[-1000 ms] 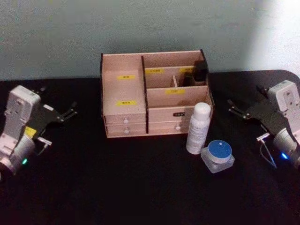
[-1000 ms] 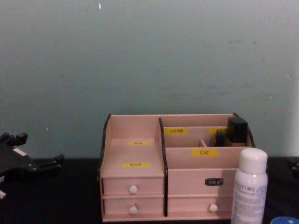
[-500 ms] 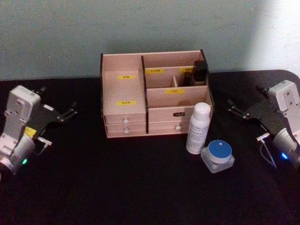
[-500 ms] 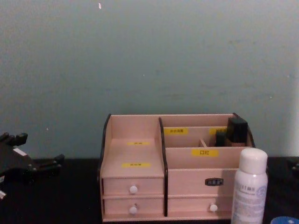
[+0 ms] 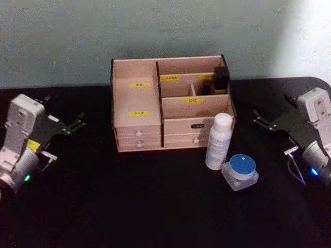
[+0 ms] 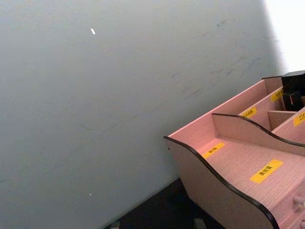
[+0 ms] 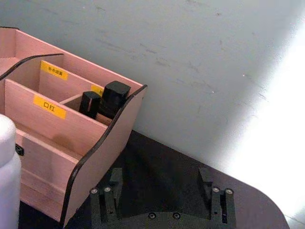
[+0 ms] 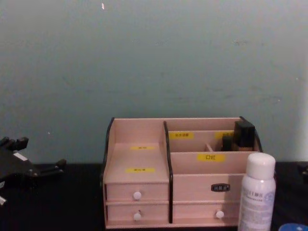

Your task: Pick up the facial cleanser and watermelon frost from the table and place them into the tiered storage box.

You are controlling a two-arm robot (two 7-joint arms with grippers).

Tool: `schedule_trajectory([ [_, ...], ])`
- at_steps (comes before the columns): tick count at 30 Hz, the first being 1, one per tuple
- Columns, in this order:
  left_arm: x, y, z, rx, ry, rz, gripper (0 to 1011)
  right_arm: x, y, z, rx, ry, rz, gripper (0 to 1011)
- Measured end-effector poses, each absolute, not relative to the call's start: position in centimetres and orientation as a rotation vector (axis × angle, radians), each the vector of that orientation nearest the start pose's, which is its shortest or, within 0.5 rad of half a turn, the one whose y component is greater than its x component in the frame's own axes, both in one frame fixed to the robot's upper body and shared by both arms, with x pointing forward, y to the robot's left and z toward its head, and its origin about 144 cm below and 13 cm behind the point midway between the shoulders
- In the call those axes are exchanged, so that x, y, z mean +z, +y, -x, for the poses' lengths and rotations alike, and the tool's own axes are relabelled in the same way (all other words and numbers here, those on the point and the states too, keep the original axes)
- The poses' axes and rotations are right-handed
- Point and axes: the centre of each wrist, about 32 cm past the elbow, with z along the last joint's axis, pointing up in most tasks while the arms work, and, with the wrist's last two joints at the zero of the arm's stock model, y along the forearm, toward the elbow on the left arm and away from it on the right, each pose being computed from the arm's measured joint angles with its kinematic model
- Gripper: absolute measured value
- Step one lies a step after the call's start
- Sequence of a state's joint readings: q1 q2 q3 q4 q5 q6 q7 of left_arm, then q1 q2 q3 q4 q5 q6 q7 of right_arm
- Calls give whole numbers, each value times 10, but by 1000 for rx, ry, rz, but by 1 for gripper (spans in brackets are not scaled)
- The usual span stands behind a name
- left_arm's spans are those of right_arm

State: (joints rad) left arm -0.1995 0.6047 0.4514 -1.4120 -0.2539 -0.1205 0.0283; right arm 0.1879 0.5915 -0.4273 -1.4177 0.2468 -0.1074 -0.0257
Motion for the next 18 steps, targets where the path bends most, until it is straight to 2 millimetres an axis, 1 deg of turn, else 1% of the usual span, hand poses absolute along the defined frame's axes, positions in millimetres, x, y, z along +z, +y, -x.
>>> schedule_trajectory([
  [9, 1140, 310, -489, 1248, -285, -304, 1001, 1143, -311, -484, -1257, -256, 302, 1000],
  [18, 1140, 310, -489, 1248, -285, -304, 1001, 1153, -315, -475, -1202, -222, 270, 1000],
])
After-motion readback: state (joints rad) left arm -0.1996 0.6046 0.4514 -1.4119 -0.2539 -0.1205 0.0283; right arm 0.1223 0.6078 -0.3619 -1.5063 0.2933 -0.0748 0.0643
